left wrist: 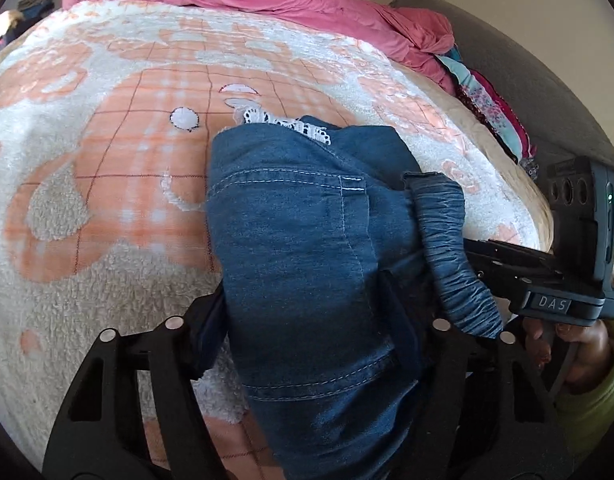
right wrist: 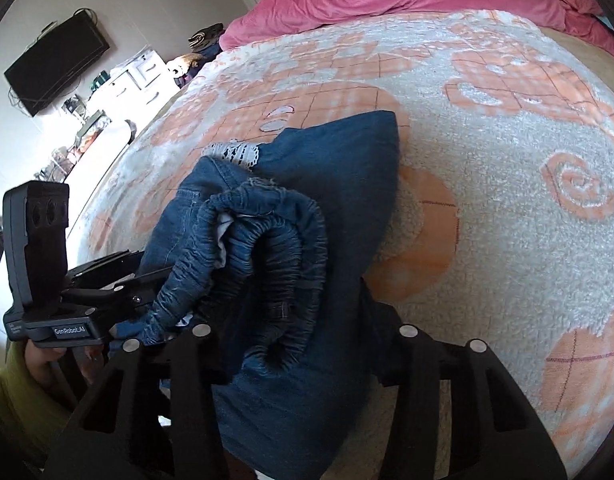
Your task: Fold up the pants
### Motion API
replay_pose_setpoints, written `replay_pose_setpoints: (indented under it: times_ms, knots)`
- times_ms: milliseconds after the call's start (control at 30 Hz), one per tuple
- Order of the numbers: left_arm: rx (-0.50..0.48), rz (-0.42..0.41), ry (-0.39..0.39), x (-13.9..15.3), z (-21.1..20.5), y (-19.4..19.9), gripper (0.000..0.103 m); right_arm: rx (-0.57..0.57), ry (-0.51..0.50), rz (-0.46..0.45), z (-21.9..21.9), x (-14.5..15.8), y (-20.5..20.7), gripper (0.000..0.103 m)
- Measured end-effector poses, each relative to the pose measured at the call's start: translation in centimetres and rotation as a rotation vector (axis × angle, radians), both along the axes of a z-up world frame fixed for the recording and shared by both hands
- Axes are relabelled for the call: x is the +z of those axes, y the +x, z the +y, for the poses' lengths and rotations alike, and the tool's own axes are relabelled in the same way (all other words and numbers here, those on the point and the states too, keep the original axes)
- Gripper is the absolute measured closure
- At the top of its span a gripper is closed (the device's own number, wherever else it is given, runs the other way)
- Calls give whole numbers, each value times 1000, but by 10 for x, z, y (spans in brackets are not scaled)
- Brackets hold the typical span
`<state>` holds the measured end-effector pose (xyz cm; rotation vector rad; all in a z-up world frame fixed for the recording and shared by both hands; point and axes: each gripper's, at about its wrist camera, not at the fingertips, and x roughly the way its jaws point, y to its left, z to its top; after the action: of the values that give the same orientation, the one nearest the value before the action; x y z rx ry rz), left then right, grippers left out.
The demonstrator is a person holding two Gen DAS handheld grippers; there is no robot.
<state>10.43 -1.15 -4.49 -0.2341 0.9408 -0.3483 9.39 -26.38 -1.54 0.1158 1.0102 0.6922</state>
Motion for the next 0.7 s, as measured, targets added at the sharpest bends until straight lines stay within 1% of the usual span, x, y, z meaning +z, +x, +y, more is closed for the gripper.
replay_pose_setpoints:
  times_ms: [33, 100, 133, 200, 300, 367, 433, 533, 600, 700]
  knots:
    - [5, -7, -1, 0, -1, -1, 47, 2, 8, 1, 0, 0, -1, 63]
    - [6, -28, 4, 3, -5, -4, 54, 4, 20, -9, 0, 2, -2, 71]
    - [2, -42, 8, 7, -6, -5, 56, 8, 21, -22, 1, 4, -4, 73]
    - [-6, -60, 2, 12, -7, -6, 58, 10, 14, -52, 4, 8, -9, 73]
    - [-2, -61, -37, 18, -2, -5, 59, 30, 3, -106, 10, 18, -13, 73]
    - [7, -57, -64, 23, 2, -3, 62, 38, 20, -131, 12, 25, -15, 73]
    - [18, -64, -85, 30, 5, 1, 63, 40, 35, -144, 13, 31, -12, 73]
    - [35, -75, -98, 38, 9, 6, 63, 42, 61, -171, 15, 45, -3, 73]
    - [44, -85, -107, 46, 11, 13, 63, 50, 49, -207, 20, 54, 3, 73]
    - [58, -114, -98, 59, 14, 23, 62, 63, 42, -265, 26, 70, 13, 73]
